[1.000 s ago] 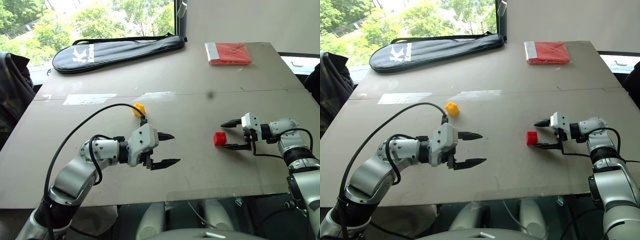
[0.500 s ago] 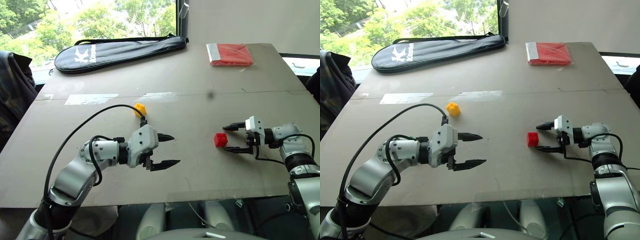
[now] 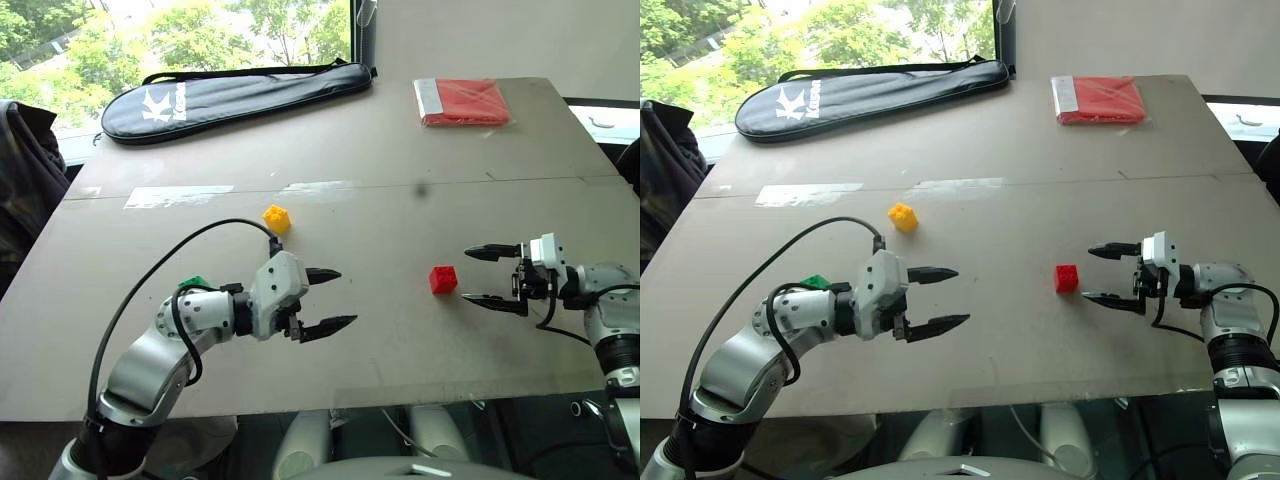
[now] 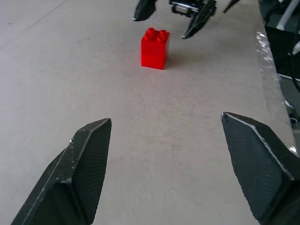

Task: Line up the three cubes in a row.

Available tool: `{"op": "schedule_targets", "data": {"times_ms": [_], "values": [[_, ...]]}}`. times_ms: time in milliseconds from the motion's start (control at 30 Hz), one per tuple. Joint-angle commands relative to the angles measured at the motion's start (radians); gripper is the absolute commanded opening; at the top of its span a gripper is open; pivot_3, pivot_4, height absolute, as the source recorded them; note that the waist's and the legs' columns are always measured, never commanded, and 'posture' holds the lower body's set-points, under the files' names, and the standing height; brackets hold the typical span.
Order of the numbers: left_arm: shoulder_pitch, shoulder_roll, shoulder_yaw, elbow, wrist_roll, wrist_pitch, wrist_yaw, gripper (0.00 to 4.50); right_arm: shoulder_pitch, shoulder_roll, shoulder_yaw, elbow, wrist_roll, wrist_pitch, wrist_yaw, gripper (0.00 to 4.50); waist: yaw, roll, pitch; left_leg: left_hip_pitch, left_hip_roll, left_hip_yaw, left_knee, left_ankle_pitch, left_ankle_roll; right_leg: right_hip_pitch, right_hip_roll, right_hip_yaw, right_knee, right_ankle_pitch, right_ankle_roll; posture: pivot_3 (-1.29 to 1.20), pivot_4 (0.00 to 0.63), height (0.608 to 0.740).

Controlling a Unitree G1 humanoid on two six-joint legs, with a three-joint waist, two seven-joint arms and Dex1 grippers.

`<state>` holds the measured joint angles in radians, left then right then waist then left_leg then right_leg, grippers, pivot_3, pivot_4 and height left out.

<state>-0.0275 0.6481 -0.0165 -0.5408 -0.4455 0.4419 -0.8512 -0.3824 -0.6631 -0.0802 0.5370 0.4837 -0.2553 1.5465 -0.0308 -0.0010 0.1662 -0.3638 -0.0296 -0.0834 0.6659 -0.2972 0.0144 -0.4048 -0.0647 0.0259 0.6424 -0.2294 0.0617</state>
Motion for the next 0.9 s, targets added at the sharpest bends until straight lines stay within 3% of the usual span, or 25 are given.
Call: {"op": "schedule_targets", "data": {"times_ms": [33, 200, 400, 600, 900], "values": [[0.063, -0.072, 0.119, -0.027, -0.009, -0.064, 0.115, 3.82, 0.095, -0.027, -0.086, -0.216, 0.116, 0.118, -0.029, 4.46, 0.004, 0.000, 0.000, 0.000, 0.000, 0.000, 0.000, 0.000, 0.000, 0.000, -0.002, 0.000, 0.000, 0.000, 0.000, 0.00, 0.150, 0.740], [0.227, -0.194, 0.197, -0.059, 0.126, -0.215, 0.287, 3.82, 0.249, -0.029, -0.155, -0.412, 0.204, 0.210, -0.053, 4.46, 0.017, 0.000, 0.000, 0.000, 0.000, 0.000, 0.000, 0.000, 0.000, 0.000, -0.002, 0.000, -0.001, 0.000, 0.000, 0.00, 0.150, 0.740], [0.432, -0.386, 0.267, -0.086, 0.271, -0.281, 0.550, 3.82, 0.321, -0.022, -0.207, -0.510, 0.269, 0.253, -0.056, 4.46, 0.022, -0.001, 0.000, 0.000, 0.000, 0.002, 0.001, -0.001, 0.002, 0.001, -0.003, 0.001, -0.001, 0.000, 0.000, 0.00, 0.150, 0.740], [0.475, -0.442, 0.359, 0.009, 0.311, -0.309, 0.652, 3.82, 0.377, -0.009, -0.227, -0.556, 0.305, 0.263, -0.029, 4.46, 0.031, -0.001, 0.001, 0.001, 0.000, 0.000, 0.001, -0.001, 0.002, 0.002, 0.002, -0.002, -0.001, 0.000, 0.000, 0.00, 0.150, 0.740], [0.414, -0.462, 0.348, 0.119, 0.335, -0.336, 0.700, 3.82, 0.359, 0.007, -0.227, -0.561, 0.325, 0.254, 0.017, 4.46, 0.036, -0.004, 0.002, 0.001, 0.000, 0.000, 0.003, -0.001, 0.002, 0.003, 0.002, -0.003, -0.001, 0.000, 0.001, 0.00, 0.150, 0.740]]}}
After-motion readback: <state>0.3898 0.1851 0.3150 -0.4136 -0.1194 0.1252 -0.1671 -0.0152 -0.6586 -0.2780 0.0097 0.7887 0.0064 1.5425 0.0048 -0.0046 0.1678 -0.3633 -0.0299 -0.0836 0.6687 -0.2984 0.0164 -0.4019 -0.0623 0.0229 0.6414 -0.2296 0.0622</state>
